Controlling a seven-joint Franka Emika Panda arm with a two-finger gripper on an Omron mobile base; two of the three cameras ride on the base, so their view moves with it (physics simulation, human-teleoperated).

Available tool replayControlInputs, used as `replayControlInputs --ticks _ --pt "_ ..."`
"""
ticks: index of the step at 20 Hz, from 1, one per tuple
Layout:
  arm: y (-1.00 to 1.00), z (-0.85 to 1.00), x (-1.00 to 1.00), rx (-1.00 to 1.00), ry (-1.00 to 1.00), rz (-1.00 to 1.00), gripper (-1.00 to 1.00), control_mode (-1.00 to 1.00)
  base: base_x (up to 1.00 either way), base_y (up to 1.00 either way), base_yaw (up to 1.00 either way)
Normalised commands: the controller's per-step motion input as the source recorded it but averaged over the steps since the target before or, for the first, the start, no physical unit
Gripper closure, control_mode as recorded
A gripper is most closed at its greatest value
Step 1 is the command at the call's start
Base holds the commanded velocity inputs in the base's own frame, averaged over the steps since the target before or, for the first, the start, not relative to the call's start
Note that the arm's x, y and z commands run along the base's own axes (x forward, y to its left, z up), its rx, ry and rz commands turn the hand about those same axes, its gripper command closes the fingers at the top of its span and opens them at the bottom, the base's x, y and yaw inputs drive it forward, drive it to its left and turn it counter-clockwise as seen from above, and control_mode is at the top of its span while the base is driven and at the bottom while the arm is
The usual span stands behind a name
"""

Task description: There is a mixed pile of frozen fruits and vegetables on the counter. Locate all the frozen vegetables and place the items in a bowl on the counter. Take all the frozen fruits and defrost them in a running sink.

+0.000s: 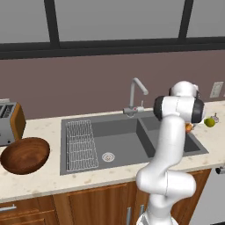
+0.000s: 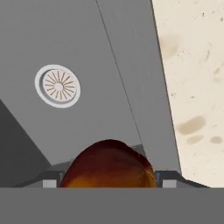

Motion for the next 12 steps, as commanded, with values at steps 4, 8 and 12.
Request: replayControlInputs --ticks 4,8,12 --pt "0.37 -0.12 0.33 -0.01 0.01 -0.06 1.00 -1.00 0.00 0.00 0.00" --pt "0.28 -0.17 0.41 -0.06 -0.01 -0.10 1.00 -1.00 0.00 0.00 0.00" --pt "0.30 -0.30 0.40 -0.07 0.00 -0.09 1.00 -1.00 0.00 0.00 0.00"
